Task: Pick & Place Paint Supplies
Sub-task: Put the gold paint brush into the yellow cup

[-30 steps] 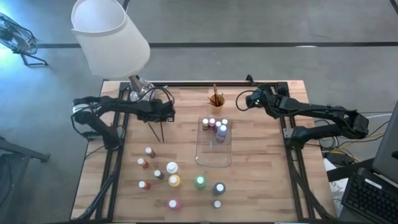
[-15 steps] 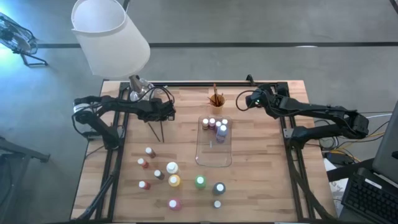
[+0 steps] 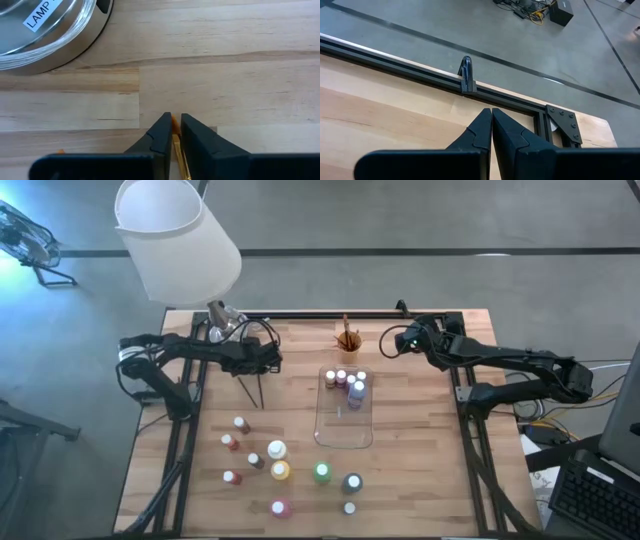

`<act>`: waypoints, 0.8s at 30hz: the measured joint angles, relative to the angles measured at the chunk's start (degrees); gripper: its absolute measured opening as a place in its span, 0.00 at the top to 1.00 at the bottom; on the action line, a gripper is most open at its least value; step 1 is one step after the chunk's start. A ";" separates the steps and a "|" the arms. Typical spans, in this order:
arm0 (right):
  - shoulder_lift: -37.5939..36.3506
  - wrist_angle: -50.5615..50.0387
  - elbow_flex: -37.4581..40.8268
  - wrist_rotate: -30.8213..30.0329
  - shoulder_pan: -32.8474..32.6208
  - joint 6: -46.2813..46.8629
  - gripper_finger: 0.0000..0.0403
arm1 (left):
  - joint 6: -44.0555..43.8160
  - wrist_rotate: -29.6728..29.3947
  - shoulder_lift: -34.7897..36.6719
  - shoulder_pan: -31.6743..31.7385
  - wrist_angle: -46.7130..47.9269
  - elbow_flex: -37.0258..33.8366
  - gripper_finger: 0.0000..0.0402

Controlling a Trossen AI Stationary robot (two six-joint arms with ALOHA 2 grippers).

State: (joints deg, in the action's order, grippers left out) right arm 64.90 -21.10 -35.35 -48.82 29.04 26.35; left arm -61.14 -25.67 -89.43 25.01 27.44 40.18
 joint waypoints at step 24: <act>0.00 0.00 0.00 -0.02 -0.02 -0.02 0.98 | 11.46 4.70 1.70 -1.18 -13.54 4.06 1.00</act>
State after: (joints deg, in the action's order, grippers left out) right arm 64.90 -21.10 -35.35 -48.84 29.02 26.33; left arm -49.68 -20.97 -87.72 23.83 13.90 44.25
